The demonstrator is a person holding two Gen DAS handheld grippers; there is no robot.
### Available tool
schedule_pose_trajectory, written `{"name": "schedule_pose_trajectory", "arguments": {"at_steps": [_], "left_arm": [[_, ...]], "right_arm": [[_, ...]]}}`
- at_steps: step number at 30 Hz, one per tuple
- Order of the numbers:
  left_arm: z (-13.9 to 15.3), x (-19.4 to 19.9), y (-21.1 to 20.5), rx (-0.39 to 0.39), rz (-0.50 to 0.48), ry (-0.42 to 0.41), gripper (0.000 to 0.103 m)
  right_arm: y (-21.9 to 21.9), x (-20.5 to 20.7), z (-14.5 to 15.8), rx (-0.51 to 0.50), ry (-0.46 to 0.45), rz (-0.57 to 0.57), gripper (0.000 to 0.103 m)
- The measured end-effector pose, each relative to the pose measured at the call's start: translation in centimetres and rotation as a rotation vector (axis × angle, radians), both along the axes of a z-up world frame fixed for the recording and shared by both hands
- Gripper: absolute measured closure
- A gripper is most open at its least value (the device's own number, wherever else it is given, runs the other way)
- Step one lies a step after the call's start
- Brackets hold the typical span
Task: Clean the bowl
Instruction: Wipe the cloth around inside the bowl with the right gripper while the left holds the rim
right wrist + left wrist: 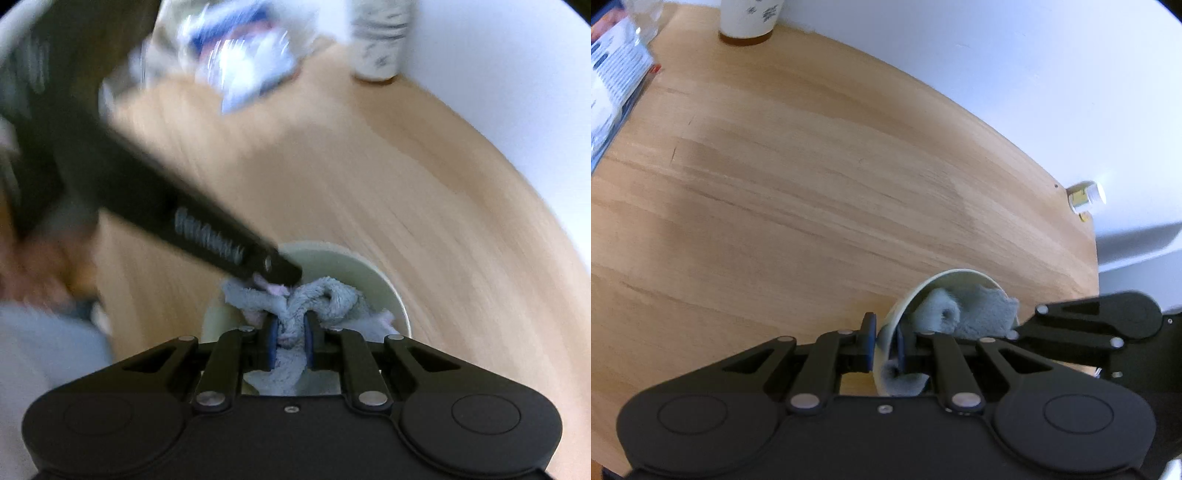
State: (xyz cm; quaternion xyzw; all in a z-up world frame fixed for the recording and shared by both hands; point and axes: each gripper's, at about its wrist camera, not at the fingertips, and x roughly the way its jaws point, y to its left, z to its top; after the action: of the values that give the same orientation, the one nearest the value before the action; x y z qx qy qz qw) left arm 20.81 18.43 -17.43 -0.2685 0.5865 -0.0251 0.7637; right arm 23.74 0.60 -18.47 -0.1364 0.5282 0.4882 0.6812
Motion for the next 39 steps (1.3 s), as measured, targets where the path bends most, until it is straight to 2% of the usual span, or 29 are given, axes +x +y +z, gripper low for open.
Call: {"name": "schedule_pose_trajectory", "arguments": {"at_steps": [1, 3, 6, 15, 22, 25, 29, 32, 36, 39], "left_arm": [[-0.1, 0.0, 0.2, -0.01, 0.013, 0.006, 0.092], [-0.3, -0.1, 0.5, -0.029, 0.04, 0.017, 0.093], [-0.5, -0.2, 0.8, -0.038, 0.07, 0.029, 0.093], [-0.6, 0.0, 0.5, -0.025, 0.071, 0.024, 0.092], [-0.7, 0.0, 0.3, -0.018, 0.043, 0.019, 0.091], [-0.3, 0.2, -0.7, 0.03, -0.003, 0.015, 0.092], [-0.4, 0.2, -0.7, 0.017, 0.006, 0.021, 0.092], [-0.5, 0.2, -0.6, 0.019, 0.012, 0.022, 0.092], [-0.6, 0.4, -0.5, 0.016, 0.007, 0.021, 0.091], [-0.6, 0.5, -0.9, 0.029, 0.005, 0.014, 0.091]], "right_arm": [[-0.7, 0.7, -0.1, 0.058, 0.066, -0.045, 0.087], [-1.1, 1.3, -0.8, 0.087, 0.12, -0.076, 0.087], [-1.1, 1.5, -1.6, 0.109, 0.143, -0.075, 0.087], [-0.5, 0.6, -2.6, 0.037, 0.114, -0.017, 0.088], [1.0, -1.0, -2.3, -0.084, -0.005, 0.084, 0.088], [0.9, -1.3, -1.1, -0.13, -0.044, 0.107, 0.088], [-0.8, -0.5, 1.6, -0.071, 0.024, 0.081, 0.088], [-1.5, -0.2, 2.6, -0.037, 0.106, 0.122, 0.088], [-0.7, -1.6, 1.2, -0.134, 0.054, 0.222, 0.088], [-0.4, -1.7, 0.6, -0.145, 0.061, 0.257, 0.088]]}}
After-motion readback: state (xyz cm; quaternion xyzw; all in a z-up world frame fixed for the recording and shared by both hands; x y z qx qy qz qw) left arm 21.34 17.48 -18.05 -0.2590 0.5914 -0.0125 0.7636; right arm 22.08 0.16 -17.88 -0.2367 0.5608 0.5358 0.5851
